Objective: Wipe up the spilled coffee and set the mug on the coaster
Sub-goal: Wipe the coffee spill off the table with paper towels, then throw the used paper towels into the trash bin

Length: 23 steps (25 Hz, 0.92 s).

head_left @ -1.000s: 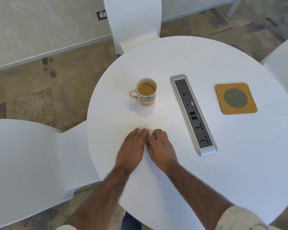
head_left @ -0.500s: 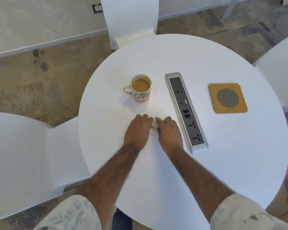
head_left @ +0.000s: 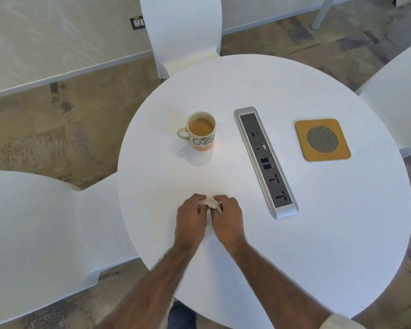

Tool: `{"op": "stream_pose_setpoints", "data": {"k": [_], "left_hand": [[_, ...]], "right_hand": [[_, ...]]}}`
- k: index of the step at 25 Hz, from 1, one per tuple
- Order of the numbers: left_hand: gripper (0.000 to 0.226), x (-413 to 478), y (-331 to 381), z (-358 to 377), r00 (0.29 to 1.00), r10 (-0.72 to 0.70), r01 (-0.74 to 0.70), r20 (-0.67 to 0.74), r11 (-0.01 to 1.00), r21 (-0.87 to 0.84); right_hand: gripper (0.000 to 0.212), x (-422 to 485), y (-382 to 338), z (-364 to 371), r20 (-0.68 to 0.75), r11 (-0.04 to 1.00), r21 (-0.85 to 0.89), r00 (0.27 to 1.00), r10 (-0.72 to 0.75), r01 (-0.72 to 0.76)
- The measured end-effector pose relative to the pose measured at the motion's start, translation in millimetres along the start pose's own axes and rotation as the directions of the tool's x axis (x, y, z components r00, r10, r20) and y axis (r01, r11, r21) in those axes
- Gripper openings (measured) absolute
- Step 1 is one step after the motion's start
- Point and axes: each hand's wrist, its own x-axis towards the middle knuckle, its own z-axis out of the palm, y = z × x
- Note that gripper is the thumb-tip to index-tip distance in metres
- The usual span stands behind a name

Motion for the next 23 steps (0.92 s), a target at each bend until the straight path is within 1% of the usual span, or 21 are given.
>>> {"op": "stream_pose_setpoints", "data": {"k": [2, 4, 5, 7, 9, 10, 11, 12, 14, 16, 18, 20, 22, 23], "left_hand": [[0.026, -5, 1, -2, 0.992, -0.126, 0.125, 0.004, 0.983, -0.137], [0.027, -9, 5, -3, 0.971, -0.237, 0.238, 0.032, 0.939, -0.25], [0.027, -10, 8, -3, 0.958, -0.28, 0.283, 0.056, 0.907, -0.312], [0.024, -15, 16, -1, 0.934, -0.339, 0.353, 0.113, 0.828, -0.435], [0.022, -23, 26, 1, 0.92, -0.343, 0.39, 0.19, 0.75, -0.535], [0.025, -28, 33, 4, 0.918, -0.325, 0.397, 0.229, 0.728, -0.559], [0.029, -32, 40, 7, 0.918, -0.298, 0.396, 0.262, 0.719, -0.571], [0.032, -37, 47, 11, 0.921, -0.259, 0.384, 0.291, 0.722, -0.576], [0.033, -47, 62, 21, 0.919, -0.161, 0.351, 0.36, 0.749, -0.562], [0.027, -60, 80, 36, 0.896, -0.076, 0.31, 0.438, 0.813, -0.493], [0.023, -73, 98, 53, 0.876, 0.008, 0.207, 0.482, 0.897, -0.392], [0.02, -89, 116, 76, 0.86, 0.079, 0.091, 0.505, 0.949, -0.302], [0.016, -105, 131, 102, 0.861, 0.13, -0.025, 0.492, 0.976, -0.215], [0.013, -116, 138, 117, 0.854, 0.144, -0.064, 0.5, 0.983, -0.174]], "right_hand": [[0.023, -3, -4, -3, -0.029, 0.968, 0.219, 0.991, 0.128, -0.119], [0.024, -8, -9, -9, -0.004, 0.87, 0.441, 0.969, 0.246, -0.219], [0.024, -12, -11, -12, 0.007, 0.83, 0.506, 0.963, 0.268, -0.235], [0.02, -21, -14, -18, 0.022, 0.774, 0.595, 0.967, 0.255, -0.217], [0.016, -34, -17, -25, 0.027, 0.722, 0.665, 0.973, 0.229, -0.188], [0.016, -41, -17, -30, -0.002, 0.722, 0.672, 0.975, 0.224, -0.164], [0.014, -47, -16, -36, -0.05, 0.743, 0.655, 0.974, 0.222, -0.136], [0.015, -53, -13, -43, -0.101, 0.768, 0.632, 0.971, 0.218, -0.106], [0.024, -64, -7, -60, -0.195, 0.79, 0.609, 0.951, 0.239, -0.074], [0.028, -77, 2, -81, -0.306, 0.773, 0.632, 0.897, 0.32, -0.061], [0.023, -92, 12, -101, -0.405, 0.749, 0.661, 0.818, 0.408, -0.046], [0.021, -108, 29, -122, -0.473, 0.731, 0.681, 0.742, 0.476, -0.035], [0.02, -123, 52, -145, -0.515, 0.736, 0.676, 0.695, 0.502, -0.03], [0.023, -130, 67, -159, -0.523, 0.735, 0.677, 0.678, 0.516, -0.037]]}}
